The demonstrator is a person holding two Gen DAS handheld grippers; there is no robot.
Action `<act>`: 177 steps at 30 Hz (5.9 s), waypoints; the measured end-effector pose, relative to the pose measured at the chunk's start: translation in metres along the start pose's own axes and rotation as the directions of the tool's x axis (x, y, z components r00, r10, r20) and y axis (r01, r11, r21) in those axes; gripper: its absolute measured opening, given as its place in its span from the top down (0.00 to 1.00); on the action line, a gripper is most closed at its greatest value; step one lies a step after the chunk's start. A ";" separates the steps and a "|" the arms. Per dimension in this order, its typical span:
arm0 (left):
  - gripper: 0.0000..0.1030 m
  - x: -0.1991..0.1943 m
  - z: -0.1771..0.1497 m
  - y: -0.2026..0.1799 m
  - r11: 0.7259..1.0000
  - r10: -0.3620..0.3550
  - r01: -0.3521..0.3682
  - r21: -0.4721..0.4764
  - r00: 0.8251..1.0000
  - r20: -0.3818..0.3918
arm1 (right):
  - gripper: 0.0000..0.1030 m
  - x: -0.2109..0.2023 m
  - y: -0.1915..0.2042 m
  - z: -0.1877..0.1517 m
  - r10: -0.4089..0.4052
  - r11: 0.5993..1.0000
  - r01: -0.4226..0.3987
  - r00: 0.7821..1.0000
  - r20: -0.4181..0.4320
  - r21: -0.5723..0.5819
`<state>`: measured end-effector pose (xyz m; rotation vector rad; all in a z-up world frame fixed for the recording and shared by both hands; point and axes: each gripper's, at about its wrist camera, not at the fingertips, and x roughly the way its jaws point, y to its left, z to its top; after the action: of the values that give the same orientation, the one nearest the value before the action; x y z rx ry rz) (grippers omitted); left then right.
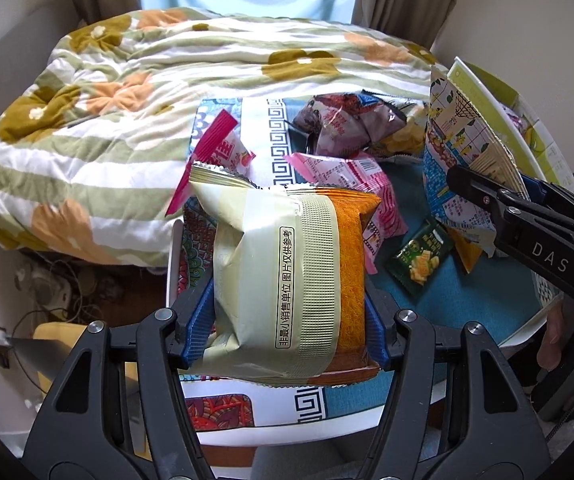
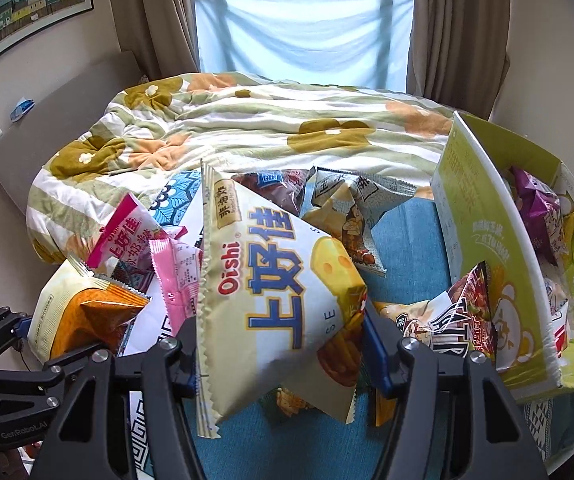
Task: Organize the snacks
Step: 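Grasp the cream-orange pastry pack with the left tool while the right tool grasps the Oishi chip bag, then carry the pastry pack and Oishi bag over the box and release both, then withdraw both tools from the box toward the remaining snacks, then grasp the pink wafer bag with the left tool while the right tool grasps the green cracker pack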
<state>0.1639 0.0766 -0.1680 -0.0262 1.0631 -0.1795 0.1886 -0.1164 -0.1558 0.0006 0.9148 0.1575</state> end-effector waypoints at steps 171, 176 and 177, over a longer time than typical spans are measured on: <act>0.41 0.150 0.048 -0.020 0.959 -0.281 0.268 -0.092 0.940 -0.194 | 0.04 0.074 -0.017 -0.075 -0.152 0.878 0.243 0.958 -0.242 0.413; 0.41 0.144 0.042 -0.008 0.961 -0.273 0.259 -0.096 0.941 -0.199 | 0.09 0.085 -0.011 -0.073 -0.152 0.886 0.248 0.954 -0.260 0.392; 0.41 0.143 0.040 -0.005 0.961 -0.273 0.258 -0.097 0.941 -0.201 | 0.11 0.086 -0.008 -0.072 -0.161 0.890 0.252 0.953 -0.256 0.379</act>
<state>0.2661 0.0464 -0.2715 -0.2188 1.2781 -0.3964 0.1843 -0.1179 -0.2683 0.2784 1.1485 -0.2427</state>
